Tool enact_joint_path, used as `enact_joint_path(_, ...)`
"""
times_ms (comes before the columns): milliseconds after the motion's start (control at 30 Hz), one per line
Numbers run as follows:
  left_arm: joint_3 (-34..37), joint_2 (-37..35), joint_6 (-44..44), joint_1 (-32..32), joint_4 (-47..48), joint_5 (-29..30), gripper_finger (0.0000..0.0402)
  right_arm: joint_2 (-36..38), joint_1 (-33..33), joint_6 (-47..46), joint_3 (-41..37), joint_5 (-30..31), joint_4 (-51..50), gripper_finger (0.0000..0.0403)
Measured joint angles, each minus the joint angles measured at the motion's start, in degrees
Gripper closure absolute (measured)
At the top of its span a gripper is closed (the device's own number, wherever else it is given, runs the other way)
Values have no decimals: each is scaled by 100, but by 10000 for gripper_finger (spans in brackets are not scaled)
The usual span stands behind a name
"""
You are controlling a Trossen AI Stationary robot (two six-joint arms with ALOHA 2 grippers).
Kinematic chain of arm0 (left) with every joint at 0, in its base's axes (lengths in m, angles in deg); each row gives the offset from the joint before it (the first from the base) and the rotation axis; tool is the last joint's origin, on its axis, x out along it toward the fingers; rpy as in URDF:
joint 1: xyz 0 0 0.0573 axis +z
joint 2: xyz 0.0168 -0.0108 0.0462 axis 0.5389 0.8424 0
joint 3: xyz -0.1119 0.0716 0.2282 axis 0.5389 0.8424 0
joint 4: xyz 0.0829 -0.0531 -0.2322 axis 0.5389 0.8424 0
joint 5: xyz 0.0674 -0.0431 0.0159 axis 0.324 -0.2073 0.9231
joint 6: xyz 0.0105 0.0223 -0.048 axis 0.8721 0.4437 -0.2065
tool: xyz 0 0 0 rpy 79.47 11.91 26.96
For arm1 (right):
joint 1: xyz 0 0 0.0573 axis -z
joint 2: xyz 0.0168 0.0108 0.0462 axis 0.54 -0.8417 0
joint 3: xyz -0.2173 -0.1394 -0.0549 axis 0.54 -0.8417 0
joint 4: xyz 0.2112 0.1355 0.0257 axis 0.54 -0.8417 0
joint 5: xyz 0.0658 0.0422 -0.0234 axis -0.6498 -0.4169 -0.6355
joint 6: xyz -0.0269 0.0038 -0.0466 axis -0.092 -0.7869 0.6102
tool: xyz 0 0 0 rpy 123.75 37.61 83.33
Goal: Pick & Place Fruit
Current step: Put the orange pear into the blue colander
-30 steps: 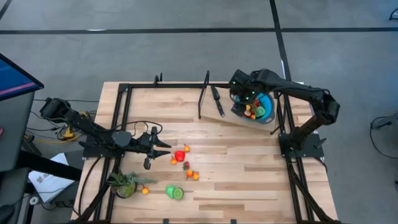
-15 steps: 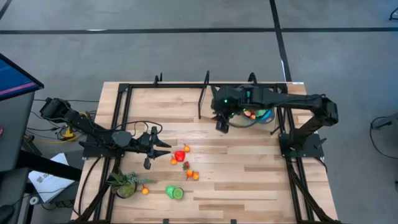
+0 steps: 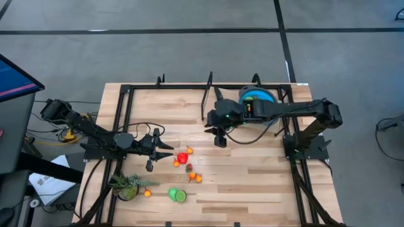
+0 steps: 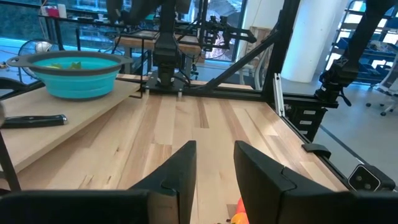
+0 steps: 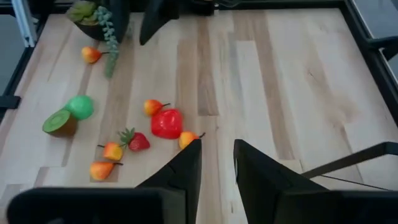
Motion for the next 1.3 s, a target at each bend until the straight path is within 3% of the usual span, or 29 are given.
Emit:
enact_joint_path(267,0,0,-2,0,0,-8,298,0,-27,-31,0,2,15,318)
enact_joint_path(667,0,0,-2,-1,0,-17,298,0,-338,-793,-2,87,123,313)
enact_joint_path(833,0,0,-2,0,0,-11,298,-444,-702,-554,-22,470,395,276)
enact_joint_path(1067,7,2,-37,-2,10,7,298,-1226,-1033,-204,-11,459,565,198)
enact_joint_path(1300,11,2,136,-2,37,7,298,-1952,-1397,200,-2,-18,935,190)
